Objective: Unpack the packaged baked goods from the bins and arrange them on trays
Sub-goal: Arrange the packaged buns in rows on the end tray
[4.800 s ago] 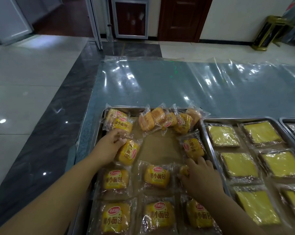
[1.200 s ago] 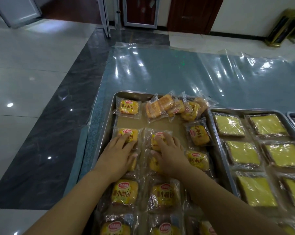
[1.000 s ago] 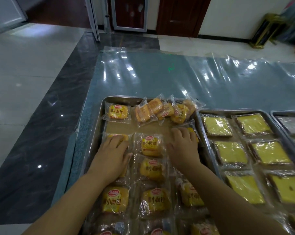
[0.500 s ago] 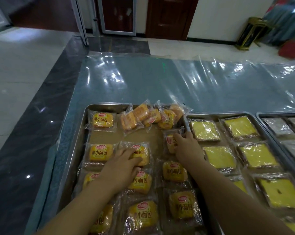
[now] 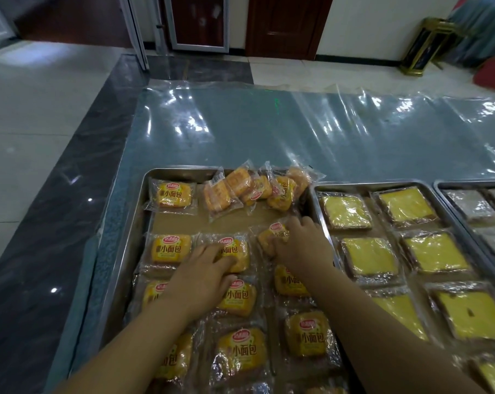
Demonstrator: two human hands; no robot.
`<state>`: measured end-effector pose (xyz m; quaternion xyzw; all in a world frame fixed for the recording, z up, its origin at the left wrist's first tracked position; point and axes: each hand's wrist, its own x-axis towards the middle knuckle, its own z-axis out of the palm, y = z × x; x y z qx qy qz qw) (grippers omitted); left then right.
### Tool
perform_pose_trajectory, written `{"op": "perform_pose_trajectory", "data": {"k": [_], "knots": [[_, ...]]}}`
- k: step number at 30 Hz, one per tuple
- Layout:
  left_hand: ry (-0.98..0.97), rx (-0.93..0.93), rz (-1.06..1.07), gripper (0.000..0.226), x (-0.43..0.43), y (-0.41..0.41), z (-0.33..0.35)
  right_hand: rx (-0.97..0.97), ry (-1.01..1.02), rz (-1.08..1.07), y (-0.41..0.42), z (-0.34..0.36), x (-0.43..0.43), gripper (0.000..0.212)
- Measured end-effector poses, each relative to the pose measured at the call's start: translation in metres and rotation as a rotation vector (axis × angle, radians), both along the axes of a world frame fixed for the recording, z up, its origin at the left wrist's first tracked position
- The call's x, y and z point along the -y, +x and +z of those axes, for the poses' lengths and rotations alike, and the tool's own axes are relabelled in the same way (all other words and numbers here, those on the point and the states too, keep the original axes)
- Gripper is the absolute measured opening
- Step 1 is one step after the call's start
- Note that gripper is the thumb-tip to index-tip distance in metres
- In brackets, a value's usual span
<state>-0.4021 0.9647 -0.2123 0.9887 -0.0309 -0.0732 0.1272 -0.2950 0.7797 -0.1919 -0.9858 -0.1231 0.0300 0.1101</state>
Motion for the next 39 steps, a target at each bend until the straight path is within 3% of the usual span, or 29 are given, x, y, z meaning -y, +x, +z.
{"op": "perform_pose_trajectory", "data": {"k": [2, 5, 11, 16, 23, 27, 34, 39], "knots": [[-0.025, 0.007, 0.005, 0.047, 0.001, 0.0, -0.001, 0.023, 0.01, 0.235, -0.003, -0.006, 0.007, 0.045], [-0.037, -0.034, -0.001, 0.055, 0.006, 0.0, -0.004, -0.149, -0.066, 0.401, -0.012, -0.026, 0.018, 0.055], [0.017, -0.099, -0.018, 0.058, 0.015, -0.004, -0.012, -0.166, -0.113, 0.313, -0.04, -0.047, 0.03, 0.068], [-0.005, -0.073, -0.021, 0.055, 0.018, -0.01, -0.007, -0.186, -0.137, 0.262, -0.047, -0.03, 0.029, 0.066], [-0.116, 0.202, 0.09, 0.039, -0.016, -0.002, 0.02, 0.008, 0.062, 0.226, -0.019, 0.012, -0.017, 0.042], [-0.082, 0.288, 0.199, 0.031, -0.06, 0.016, 0.024, -0.054, 0.21, 0.2, 0.006, 0.019, -0.057, 0.04], [0.046, 0.093, 0.234, 0.05, -0.115, 0.054, 0.003, -0.253, 0.294, 0.068, 0.042, 0.006, -0.107, 0.042], [0.115, -0.027, 0.183, 0.06, -0.123, 0.07, -0.01, -0.233, 0.275, 0.064, 0.054, -0.007, -0.117, 0.012]]}}
